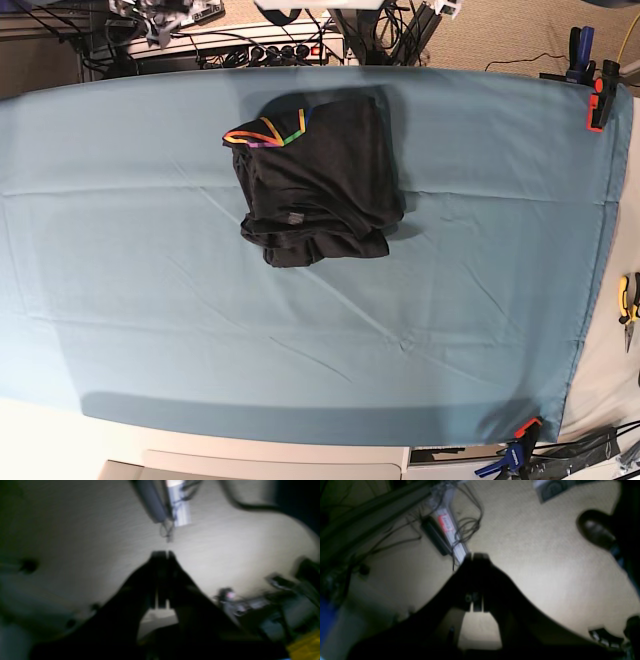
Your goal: Fold the T-shirt properly
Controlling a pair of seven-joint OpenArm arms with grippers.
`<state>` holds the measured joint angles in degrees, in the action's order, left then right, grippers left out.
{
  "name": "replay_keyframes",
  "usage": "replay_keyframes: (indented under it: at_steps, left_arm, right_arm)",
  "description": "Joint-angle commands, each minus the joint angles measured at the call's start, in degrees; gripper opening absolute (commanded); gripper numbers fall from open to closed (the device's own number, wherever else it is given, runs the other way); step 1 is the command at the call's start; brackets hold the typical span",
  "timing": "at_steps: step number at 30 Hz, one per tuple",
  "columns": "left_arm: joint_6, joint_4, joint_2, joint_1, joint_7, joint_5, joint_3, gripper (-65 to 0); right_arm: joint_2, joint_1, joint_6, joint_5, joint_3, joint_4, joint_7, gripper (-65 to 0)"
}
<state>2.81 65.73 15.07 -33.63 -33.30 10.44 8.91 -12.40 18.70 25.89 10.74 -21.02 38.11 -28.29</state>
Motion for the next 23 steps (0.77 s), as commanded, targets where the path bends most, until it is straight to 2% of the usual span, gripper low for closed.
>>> replay_keyframes:
  at_steps: [1, 5, 7, 11, 14, 17, 21, 23]
  left_arm:
    - [-0.5, -3.1, -0.1, 1.0, 1.9, -0.3, 0.7, -65.0]
    - [-3.8, -19.6, -2.8, 8.9, 11.6, -0.4, 1.7, -65.0]
    - [-6.1, -27.5, -4.7, 12.7, 15.0, -0.4, 1.7, -65.0]
    - [-6.9, -39.8, -8.5, 19.3, 22.8, -0.4, 1.7, -65.0]
    - [-6.9, -46.6, -11.0, 23.4, 25.9, -2.9, 1.7, -65.0]
    - [-6.9, -48.8, -12.3, 25.7, 26.0, -3.1, 1.7, -65.0]
    - [-6.9, -48.3, -12.5, 26.2, 21.0, -2.7, 1.7, -65.0]
    - [-6.9, -48.1, -12.3, 26.1, 18.0, -2.7, 1.7, -65.0]
  right_arm:
    - [-0.7, -0.8, -0.9, -1.6, 0.3, -1.9, 3.1, -65.0]
    - [0.4, -5.3, -4.9, -7.9, 0.8, -10.2, 14.6, -65.0]
    - [1.0, -6.7, -5.6, -8.7, 0.8, -13.1, 17.5, -65.0]
    - [2.2, -8.6, -6.6, -9.6, 0.8, -15.5, 21.7, -65.0]
    - [3.2, -9.9, -10.8, -10.8, 0.8, -16.7, 21.2, -65.0]
    - [4.0, -10.3, -14.9, -10.8, 0.8, -18.0, 19.6, -65.0]
    - [4.3, -10.3, -15.5, -10.8, 0.8, -18.0, 13.4, -65.0]
    - [4.3, -10.3, -15.6, -10.8, 0.8, -18.0, 12.1, -65.0]
